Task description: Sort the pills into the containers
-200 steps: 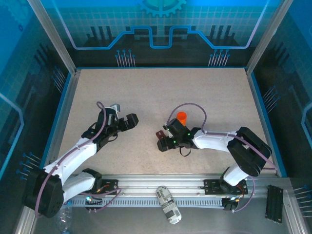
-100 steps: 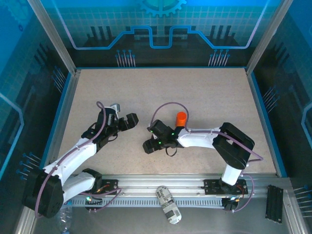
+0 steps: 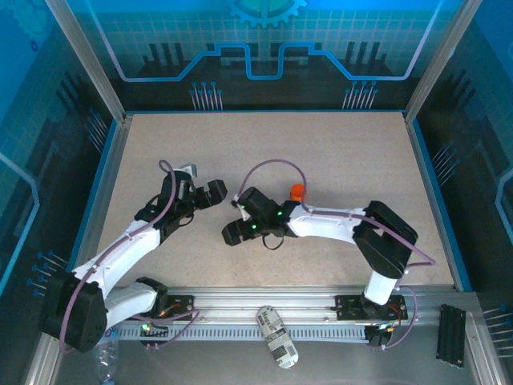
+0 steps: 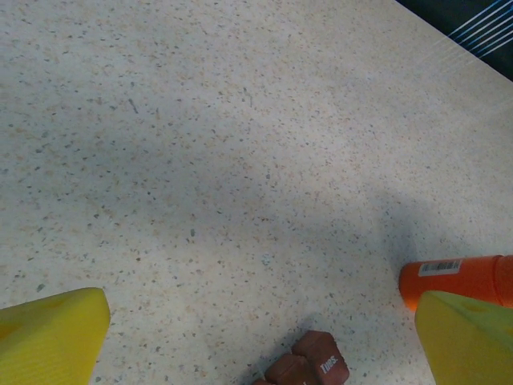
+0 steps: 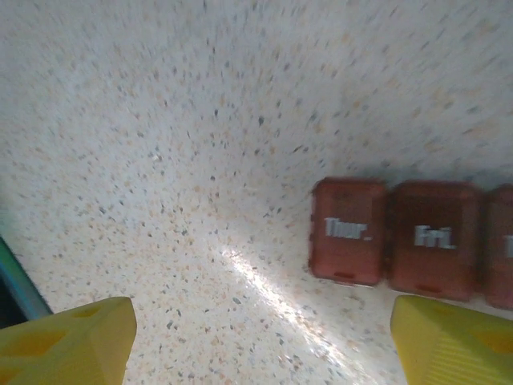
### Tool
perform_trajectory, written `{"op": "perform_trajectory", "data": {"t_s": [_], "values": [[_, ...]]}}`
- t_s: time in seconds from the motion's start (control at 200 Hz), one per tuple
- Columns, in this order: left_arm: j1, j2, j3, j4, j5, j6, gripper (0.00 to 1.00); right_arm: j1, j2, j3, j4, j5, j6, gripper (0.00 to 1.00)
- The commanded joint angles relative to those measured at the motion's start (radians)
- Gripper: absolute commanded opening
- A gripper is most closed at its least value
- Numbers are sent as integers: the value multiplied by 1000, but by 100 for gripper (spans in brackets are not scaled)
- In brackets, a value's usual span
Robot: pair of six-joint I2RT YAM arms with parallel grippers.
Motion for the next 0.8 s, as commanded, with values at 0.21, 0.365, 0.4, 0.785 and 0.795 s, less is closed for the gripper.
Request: {"op": "perform_trajectory", "data": {"t_s": [0.21,0.365,0.4,0.785,0.795], "values": [[8,-58,-19,-21,-7,-34,99,-149,-47,48,-92,-22,-128,85],[8,-70,-37,-26,-16,-58,99,-175,95,196,-145,-73,-190,85],[8,-71,-40,-26,-17,-64,99,-175,126,232,-160,-83,-202,84],[9,-72,-23,-64,-33,-86,99,-176,317,367,-196,-187,-213,82],[8,-73,-23,-64,-32,-86,99,-176,316,363,-195,-189,-212,82]]}}
